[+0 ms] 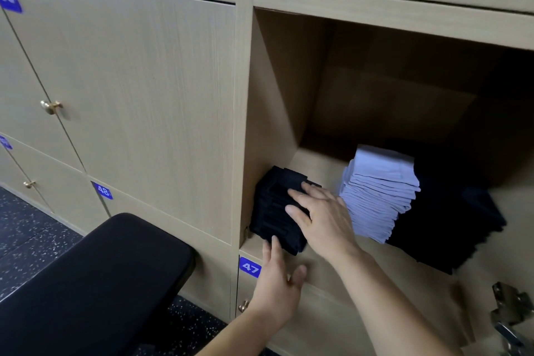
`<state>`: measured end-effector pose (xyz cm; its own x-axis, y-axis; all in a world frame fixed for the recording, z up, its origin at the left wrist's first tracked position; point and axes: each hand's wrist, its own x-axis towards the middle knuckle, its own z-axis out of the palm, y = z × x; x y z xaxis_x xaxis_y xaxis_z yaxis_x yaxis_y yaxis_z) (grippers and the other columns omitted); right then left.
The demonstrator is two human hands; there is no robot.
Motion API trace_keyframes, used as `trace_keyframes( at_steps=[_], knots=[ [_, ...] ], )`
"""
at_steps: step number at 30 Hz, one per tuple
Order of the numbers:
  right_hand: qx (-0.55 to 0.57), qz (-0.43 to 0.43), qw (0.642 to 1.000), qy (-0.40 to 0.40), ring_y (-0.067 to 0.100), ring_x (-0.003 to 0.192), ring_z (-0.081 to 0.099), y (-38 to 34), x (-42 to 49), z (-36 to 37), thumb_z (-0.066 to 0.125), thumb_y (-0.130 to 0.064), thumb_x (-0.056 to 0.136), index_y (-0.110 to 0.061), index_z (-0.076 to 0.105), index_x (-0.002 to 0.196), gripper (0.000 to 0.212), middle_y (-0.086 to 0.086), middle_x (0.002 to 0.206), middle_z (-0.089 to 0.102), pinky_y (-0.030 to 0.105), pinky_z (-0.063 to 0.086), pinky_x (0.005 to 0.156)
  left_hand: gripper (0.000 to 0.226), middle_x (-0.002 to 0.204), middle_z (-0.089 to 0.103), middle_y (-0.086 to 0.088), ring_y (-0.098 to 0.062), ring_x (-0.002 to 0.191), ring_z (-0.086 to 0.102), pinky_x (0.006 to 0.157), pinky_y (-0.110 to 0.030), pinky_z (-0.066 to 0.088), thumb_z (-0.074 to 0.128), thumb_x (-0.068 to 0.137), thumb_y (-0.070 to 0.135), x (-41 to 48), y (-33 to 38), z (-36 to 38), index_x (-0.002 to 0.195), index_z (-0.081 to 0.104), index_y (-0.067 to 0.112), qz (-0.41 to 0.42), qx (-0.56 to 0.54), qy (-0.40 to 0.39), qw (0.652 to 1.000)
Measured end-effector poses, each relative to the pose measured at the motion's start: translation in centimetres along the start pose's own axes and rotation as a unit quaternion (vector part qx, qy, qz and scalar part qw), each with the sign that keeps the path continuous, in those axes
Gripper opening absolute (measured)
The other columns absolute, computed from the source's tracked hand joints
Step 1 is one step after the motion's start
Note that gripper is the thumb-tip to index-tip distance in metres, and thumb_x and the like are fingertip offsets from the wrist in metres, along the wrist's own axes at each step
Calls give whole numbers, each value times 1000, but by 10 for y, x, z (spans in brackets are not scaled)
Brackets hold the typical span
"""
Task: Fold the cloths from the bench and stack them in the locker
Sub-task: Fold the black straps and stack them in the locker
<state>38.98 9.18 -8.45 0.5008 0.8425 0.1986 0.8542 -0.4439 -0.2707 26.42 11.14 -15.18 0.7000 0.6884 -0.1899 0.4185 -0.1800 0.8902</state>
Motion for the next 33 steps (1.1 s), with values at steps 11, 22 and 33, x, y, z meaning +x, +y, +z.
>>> trace_keyframes(
  at_steps=[11, 22, 33],
  knots=[
    [9, -45, 999, 11, 8, 141, 32, 2, 5, 8, 41, -31, 103, -28, 43, 144, 42, -8, 152, 38, 20, 19, 113, 76, 162, -17, -10, -18, 150, 8, 95, -3, 6, 45, 101, 16, 22, -8, 14, 154, -10, 11, -14, 7, -5, 1000],
    [-2, -46, 999, -1, 3, 145, 22, 27, 41, 11, 36, -24, 105, -27, 33, 149, 45, -10, 157, 28, 13, 9, 113, 74, 161, -19, -14, -19, 151, 3, 90, 0, 4, 41, 101, 11, 69, 2, 25, 153, -10, 8, 6, 26, -18, 999],
    [-26, -41, 999, 18, 4, 145, 19, 48, 75, 19, 32, -21, 106, -26, 27, 151, 46, -9, 158, 25, 16, 11, 116, 76, 161, -19, -8, -15, 150, 4, 85, 7, 1, 39, 98, 3, 107, 17, 30, 153, -13, 9, 2, 23, -31, 999]
  ],
)
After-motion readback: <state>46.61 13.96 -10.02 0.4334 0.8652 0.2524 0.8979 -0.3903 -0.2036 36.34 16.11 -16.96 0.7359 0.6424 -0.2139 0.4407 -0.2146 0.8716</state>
